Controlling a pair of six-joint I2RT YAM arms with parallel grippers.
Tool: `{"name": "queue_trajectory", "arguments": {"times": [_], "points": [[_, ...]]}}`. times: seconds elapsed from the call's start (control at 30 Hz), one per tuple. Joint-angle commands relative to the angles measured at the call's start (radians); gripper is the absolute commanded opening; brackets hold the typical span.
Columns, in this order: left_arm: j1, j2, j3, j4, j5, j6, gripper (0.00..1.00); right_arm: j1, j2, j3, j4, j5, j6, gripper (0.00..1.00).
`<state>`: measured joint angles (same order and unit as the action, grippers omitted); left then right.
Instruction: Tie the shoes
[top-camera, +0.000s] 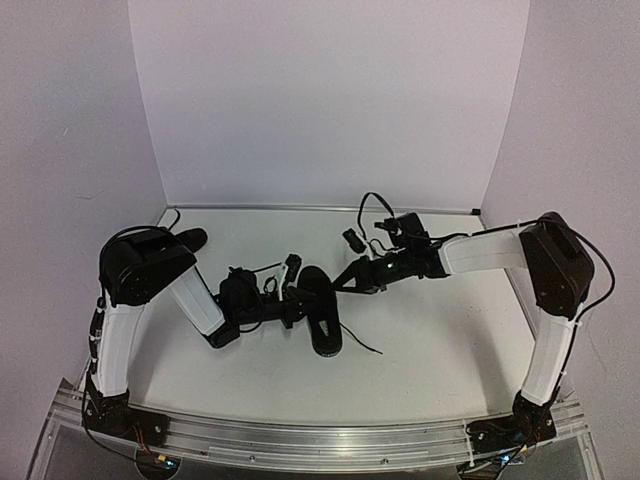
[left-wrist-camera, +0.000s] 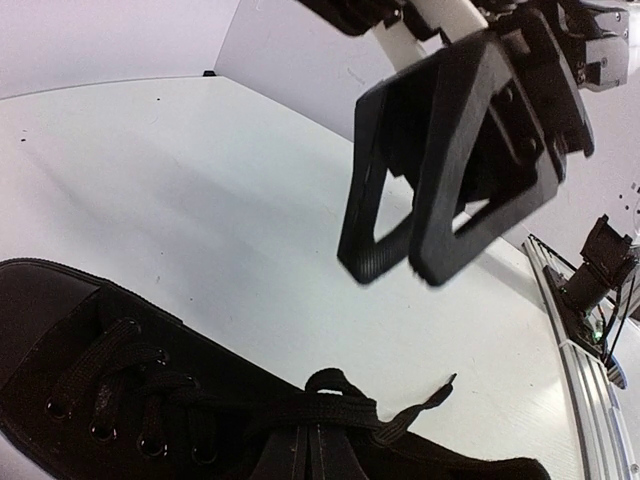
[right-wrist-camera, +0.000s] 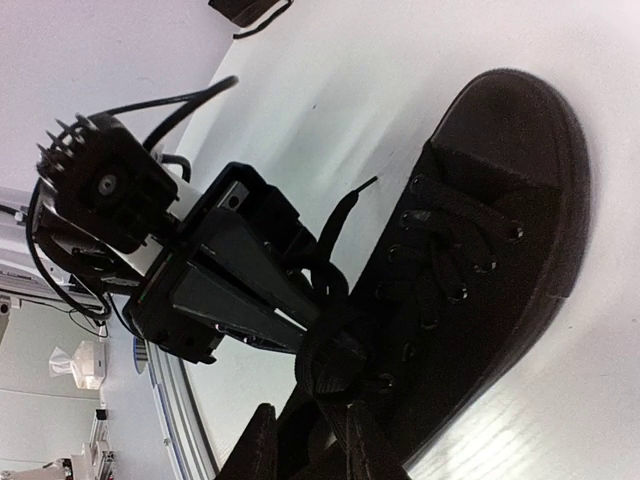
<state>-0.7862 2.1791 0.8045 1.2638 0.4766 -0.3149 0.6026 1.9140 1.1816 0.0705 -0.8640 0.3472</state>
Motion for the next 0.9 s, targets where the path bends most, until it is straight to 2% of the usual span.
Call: {"name": "queue_trajectory", "arguments": {"times": [0.0, 0.3, 0.87], "points": [[0.004, 0.021, -0.003, 0.068, 0.035, -0.004, 0.0, -0.016, -0.07, 0.002, 0.003, 0.007, -0.014, 0.24], [0.004, 0.021, 0.001, 0.06, 0.049, 0.015, 0.0, -0.016, 0.03, 0.011, 0.019, 0.005, 0.016, 0.2], [0.002, 0.01, 0.031, 0.001, 0.063, 0.07, 0.0, 0.004, 0.099, 0.021, 0.115, -0.068, 0.093, 0.24]]}}
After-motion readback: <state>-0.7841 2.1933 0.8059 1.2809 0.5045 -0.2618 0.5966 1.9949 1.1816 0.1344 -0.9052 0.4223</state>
